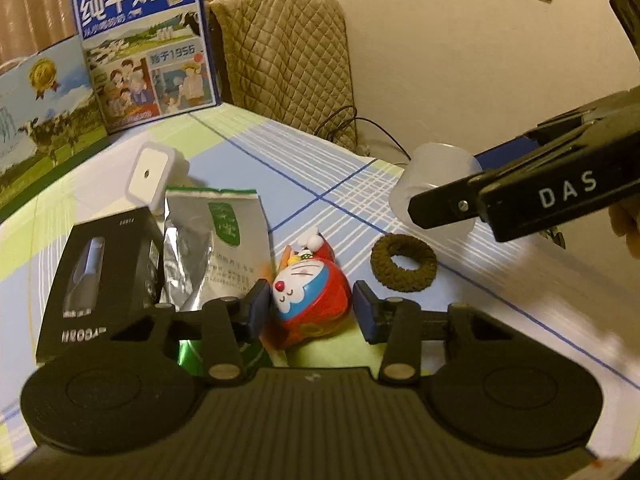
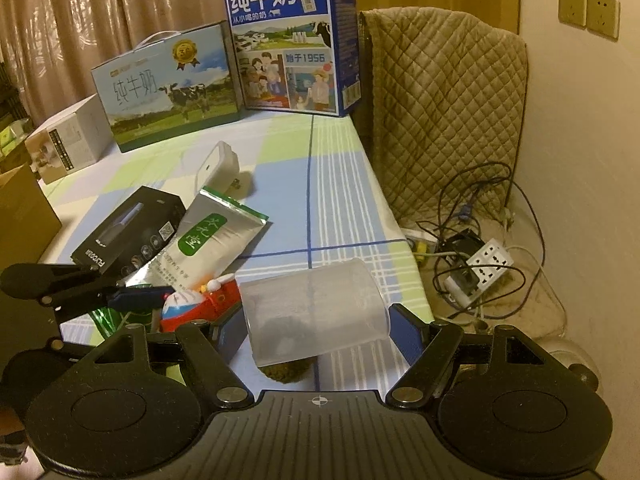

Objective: Organize objects
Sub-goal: 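Grasp the red doll toy with the left tool while the right tool holds the cup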

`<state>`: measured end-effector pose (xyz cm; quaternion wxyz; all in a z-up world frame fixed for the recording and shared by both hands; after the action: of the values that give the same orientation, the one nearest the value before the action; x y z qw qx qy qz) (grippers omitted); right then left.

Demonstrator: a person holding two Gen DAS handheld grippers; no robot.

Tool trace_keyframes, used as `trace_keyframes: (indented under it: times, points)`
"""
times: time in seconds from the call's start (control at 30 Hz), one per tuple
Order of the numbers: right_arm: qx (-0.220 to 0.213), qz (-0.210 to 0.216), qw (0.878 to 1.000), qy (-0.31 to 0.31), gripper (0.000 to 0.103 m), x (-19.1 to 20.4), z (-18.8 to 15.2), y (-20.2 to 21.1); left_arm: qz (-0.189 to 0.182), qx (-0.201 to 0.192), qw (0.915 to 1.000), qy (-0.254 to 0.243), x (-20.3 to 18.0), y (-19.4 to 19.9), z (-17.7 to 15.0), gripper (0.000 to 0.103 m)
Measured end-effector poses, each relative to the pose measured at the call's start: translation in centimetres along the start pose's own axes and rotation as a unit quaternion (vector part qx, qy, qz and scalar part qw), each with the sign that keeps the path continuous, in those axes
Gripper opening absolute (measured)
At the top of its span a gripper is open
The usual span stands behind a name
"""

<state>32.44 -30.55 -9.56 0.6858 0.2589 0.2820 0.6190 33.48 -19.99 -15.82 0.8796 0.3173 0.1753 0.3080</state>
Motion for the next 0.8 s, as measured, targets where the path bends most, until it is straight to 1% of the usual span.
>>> trace_keyframes:
  times: [0.07, 0.17, 0.27, 0.4, 0.47, 0.57, 0.63, 0.67, 0.7, 0.8]
  points:
    - [-0.001, 0.008, 1.000, -0.001, 0.072, 0.3, 0.0, 0.2, -0.001, 0.004, 0.9999, 0.010, -0.3, 1.0, -0.5, 0.039]
    - [0.001, 0.022, 1.000, 0.000, 0.072, 1.1, -0.2, 0.5, 0.002, 0.015, 0.9991, 0.039, -0.8, 3.6, -2.2, 0.039]
    - [0.008, 0.044, 0.999, 0.002, 0.072, 2.5, -0.7, 0.9, 0.013, 0.027, 0.9953, 0.093, -1.1, 7.0, -5.3, 0.039]
    - [0.012, 0.067, 0.997, 0.032, 0.072, 5.4, -1.7, 1.9, 0.056, 0.031, 0.9900, 0.125, -0.8, 11.0, -9.0, 0.039]
    - [0.012, 0.072, 0.996, 0.046, 0.072, 6.7, -2.3, 2.5, 0.065, 0.028, 0.9871, 0.143, -0.4, 12.6, -10.3, 0.039]
    - [0.013, 0.075, 0.995, 0.063, 0.072, 8.0, -3.1, 3.0, 0.073, 0.017, 0.9848, 0.157, 0.4, 13.8, -11.0, 0.040]
    - [0.015, 0.074, 0.995, 0.070, 0.072, 8.4, -3.6, 3.2, 0.080, 0.008, 0.9845, 0.156, 0.9, 14.1, -10.8, 0.041]
    - [0.016, 0.074, 0.995, 0.072, 0.072, 8.5, -3.8, 3.3, 0.081, 0.007, 0.9846, 0.155, 0.9, 14.1, -10.6, 0.045]
    - [0.018, 0.072, 0.995, 0.071, 0.072, 8.5, -4.0, 3.3, 0.079, 0.008, 0.9846, 0.156, 0.9, 14.0, -10.6, 0.046]
    - [0.021, 0.066, 0.995, 0.067, 0.072, 8.1, -4.1, 3.0, 0.074, 0.015, 0.9852, 0.154, 0.9, 13.2, -10.9, 0.046]
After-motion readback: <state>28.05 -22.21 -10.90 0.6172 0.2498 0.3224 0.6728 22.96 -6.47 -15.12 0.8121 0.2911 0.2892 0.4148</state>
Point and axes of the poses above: each gripper's, at about its wrist camera, not at the fingertips, and y roughly against the way its jaws point, x to its left, z to its top, the point moved 10 cm from there along -y, roughly the way its jaws point, and after that the axes turned 14 degrees about -z, right-handed, at the moved point
